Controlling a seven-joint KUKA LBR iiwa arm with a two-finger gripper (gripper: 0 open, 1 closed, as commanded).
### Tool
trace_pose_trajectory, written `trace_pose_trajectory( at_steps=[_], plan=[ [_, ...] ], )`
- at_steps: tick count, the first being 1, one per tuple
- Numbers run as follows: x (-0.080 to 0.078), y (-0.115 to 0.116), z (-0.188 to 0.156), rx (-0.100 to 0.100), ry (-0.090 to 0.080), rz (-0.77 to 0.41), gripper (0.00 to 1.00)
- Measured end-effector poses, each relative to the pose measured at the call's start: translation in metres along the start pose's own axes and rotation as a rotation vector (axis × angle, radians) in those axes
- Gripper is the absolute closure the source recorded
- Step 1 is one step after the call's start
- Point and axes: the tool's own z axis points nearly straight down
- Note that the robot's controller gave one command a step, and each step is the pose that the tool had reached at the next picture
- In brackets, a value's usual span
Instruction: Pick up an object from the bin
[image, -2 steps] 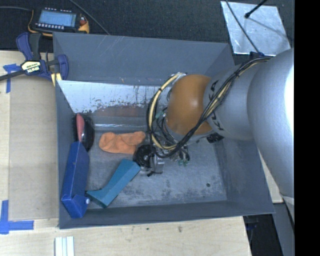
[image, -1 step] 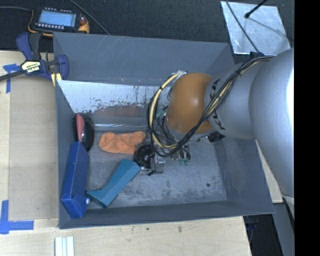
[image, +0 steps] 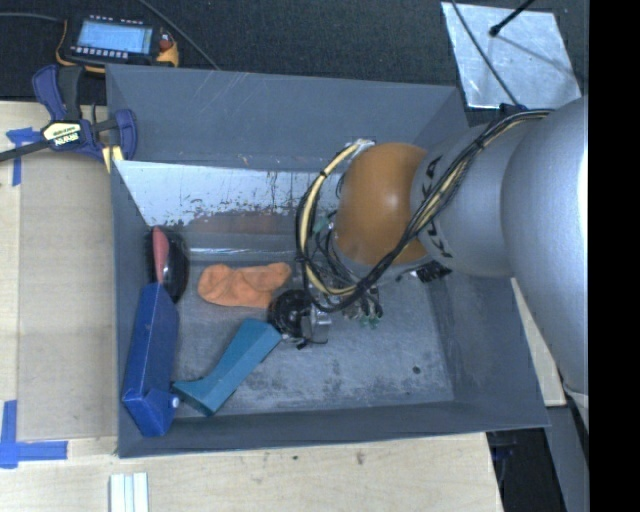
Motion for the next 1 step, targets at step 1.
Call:
trace_pose_trajectory(
  at_steps=[1],
  plan=[
    [-0.0002,-0.0002,-0.0070,0.000,0.002,-0.001,1.00]
  ],
)
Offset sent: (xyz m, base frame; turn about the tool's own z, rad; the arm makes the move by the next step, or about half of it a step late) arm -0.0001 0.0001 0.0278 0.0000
